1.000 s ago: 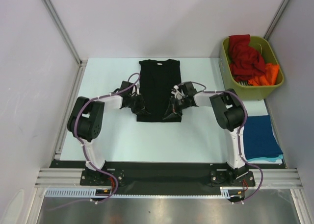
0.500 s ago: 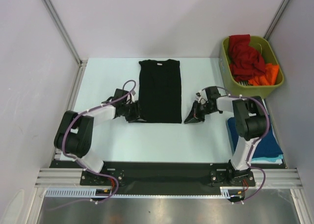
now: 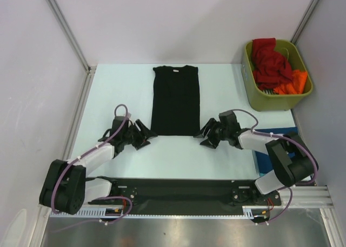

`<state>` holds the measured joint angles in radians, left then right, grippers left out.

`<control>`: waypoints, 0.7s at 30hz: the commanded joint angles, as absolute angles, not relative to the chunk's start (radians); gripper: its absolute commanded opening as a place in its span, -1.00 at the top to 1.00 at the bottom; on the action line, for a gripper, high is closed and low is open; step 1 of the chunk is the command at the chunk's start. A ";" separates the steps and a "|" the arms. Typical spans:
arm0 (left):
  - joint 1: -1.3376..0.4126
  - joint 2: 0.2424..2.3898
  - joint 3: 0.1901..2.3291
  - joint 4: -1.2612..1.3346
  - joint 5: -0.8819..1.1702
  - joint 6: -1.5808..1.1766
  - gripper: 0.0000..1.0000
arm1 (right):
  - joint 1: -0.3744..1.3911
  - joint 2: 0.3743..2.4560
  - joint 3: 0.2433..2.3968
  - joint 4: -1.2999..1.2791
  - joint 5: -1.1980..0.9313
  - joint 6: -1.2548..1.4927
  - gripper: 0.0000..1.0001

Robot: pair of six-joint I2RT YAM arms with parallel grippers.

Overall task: Fold and stack the t-shirts
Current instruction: Fold the tshirt

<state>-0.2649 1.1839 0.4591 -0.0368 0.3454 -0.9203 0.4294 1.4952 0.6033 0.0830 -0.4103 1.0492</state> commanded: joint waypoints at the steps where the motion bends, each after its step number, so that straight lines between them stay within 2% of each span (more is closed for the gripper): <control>1: -0.255 1.195 0.341 0.208 0.358 -1.187 -0.31 | 0.483 1.511 0.571 0.337 -0.212 1.307 -0.15; 7: -0.242 1.264 0.284 0.373 0.285 -1.307 -0.29 | 0.509 1.525 0.515 0.416 -0.095 1.388 -0.04; 21: -0.227 1.445 0.351 0.308 0.189 -1.454 -0.08 | 0.528 1.586 0.574 0.265 -0.026 1.509 0.03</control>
